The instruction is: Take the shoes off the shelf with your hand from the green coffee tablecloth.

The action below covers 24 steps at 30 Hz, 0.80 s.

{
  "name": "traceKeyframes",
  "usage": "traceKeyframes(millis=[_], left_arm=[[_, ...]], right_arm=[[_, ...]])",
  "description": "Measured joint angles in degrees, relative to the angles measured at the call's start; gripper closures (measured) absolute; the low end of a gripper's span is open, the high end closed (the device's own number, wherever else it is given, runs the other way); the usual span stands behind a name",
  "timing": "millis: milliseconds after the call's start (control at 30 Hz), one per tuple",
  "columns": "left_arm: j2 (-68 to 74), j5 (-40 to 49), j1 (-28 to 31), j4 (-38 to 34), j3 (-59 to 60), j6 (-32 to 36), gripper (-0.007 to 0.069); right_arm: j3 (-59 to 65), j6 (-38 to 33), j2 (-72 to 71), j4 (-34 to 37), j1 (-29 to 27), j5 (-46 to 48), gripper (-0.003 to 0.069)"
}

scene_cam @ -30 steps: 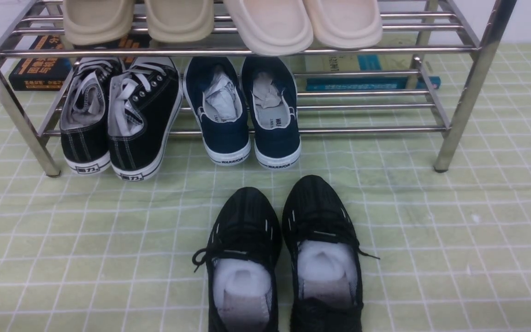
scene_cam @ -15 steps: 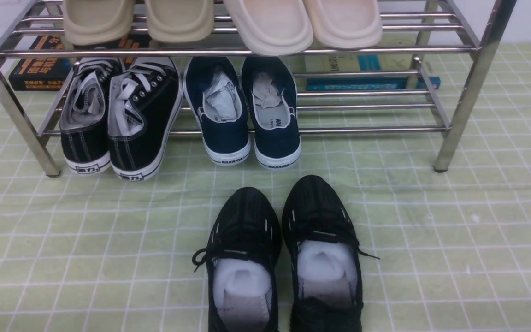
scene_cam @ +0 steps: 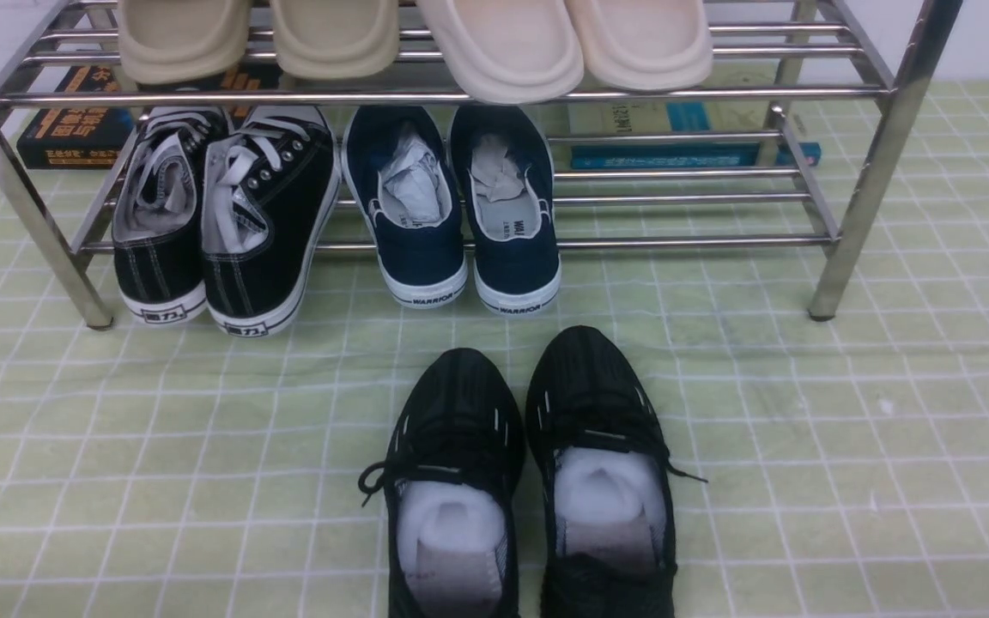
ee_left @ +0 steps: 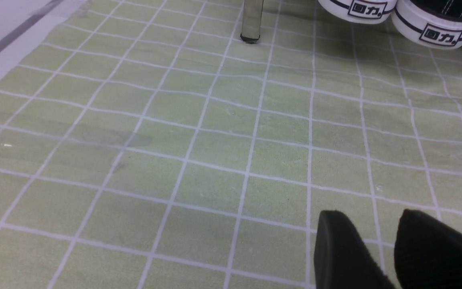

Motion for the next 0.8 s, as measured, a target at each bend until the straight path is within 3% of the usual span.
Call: traceKeyframes(millis=[800], left_arm=[[0.0, 0.0, 0.0, 0.0, 0.0, 0.0, 0.0383]], right_arm=[[0.0, 0.0, 0.0, 0.0, 0.0, 0.0, 0.0554]])
